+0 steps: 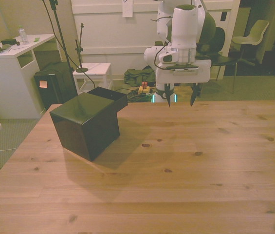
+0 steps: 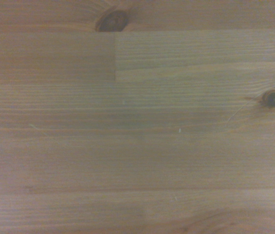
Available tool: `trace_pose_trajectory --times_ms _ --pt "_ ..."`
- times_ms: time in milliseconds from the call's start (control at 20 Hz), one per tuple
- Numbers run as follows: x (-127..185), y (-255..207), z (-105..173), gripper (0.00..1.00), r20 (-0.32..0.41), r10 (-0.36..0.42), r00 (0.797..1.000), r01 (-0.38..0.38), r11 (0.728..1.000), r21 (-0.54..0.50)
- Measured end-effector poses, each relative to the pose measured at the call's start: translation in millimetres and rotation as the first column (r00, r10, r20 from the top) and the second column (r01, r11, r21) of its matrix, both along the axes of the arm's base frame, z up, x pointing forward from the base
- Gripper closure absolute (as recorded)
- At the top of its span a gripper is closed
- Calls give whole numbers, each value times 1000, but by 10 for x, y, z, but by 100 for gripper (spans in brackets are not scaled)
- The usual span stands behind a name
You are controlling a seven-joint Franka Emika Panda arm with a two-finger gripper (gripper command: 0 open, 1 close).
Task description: Close the top drawer
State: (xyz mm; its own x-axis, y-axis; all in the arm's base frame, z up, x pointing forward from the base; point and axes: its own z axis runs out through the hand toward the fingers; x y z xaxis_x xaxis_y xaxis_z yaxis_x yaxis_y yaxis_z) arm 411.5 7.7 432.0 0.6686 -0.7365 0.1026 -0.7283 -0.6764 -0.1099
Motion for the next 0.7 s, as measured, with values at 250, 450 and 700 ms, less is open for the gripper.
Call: trace_pose_trajectory --times_ms 250,450,700 --pt "-53 8 -29 0 17 -69 997 70 998 -12" --pt "-156 -128 32 0 69 -189 980 193 980 -54" --pt "-359 -443 99 0 117 -311 943 322 942 -98"
